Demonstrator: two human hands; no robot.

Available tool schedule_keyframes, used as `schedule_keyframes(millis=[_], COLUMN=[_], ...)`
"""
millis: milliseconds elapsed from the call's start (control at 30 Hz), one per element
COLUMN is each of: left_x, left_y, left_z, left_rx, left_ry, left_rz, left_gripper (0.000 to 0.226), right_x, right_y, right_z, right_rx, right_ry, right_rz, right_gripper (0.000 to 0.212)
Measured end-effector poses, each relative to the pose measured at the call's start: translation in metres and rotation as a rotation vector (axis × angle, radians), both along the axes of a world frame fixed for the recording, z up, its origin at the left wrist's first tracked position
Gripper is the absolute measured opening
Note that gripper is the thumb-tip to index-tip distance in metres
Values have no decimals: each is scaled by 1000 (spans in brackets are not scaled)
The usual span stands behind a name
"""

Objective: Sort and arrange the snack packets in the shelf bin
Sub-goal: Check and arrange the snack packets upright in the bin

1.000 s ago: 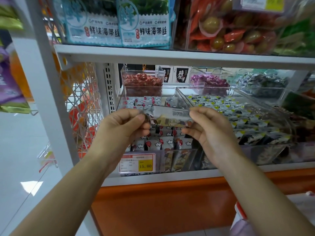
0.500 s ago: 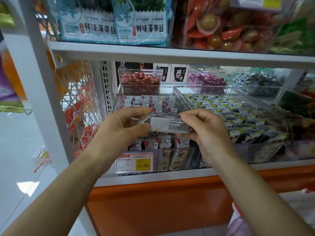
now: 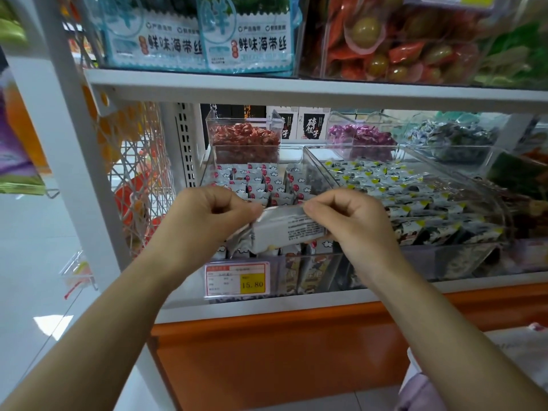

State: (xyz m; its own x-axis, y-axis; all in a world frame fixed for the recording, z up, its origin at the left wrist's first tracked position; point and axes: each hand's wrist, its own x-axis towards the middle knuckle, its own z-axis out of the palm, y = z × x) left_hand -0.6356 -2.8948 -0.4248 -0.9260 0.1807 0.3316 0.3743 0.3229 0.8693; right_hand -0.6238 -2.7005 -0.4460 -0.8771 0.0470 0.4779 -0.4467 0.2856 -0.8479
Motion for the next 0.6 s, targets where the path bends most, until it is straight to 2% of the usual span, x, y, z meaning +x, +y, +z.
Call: schedule_keyframes(millis=[133, 300, 433, 600], left_x=[-1, -1, -3, -4], left_y=[-1, 0, 2, 6], left_z=[0, -3, -3, -6], left_rx=[0, -10, -1, -9], left_ry=[32, -92, -74, -55], left_rz=[4, -113, -105, -101], left_gripper=[35, 36, 24, 25], right_x=[-1, -5, -7, -10], right_y=[-1, 1, 18, 34], right_z=[-1, -2, 10, 12], right_rx=[-51, -171, -189, -199], right_ry=[-29, -61, -251, -336], right_rz=[6, -30, 154, 290], right_gripper=[18, 20, 21, 10])
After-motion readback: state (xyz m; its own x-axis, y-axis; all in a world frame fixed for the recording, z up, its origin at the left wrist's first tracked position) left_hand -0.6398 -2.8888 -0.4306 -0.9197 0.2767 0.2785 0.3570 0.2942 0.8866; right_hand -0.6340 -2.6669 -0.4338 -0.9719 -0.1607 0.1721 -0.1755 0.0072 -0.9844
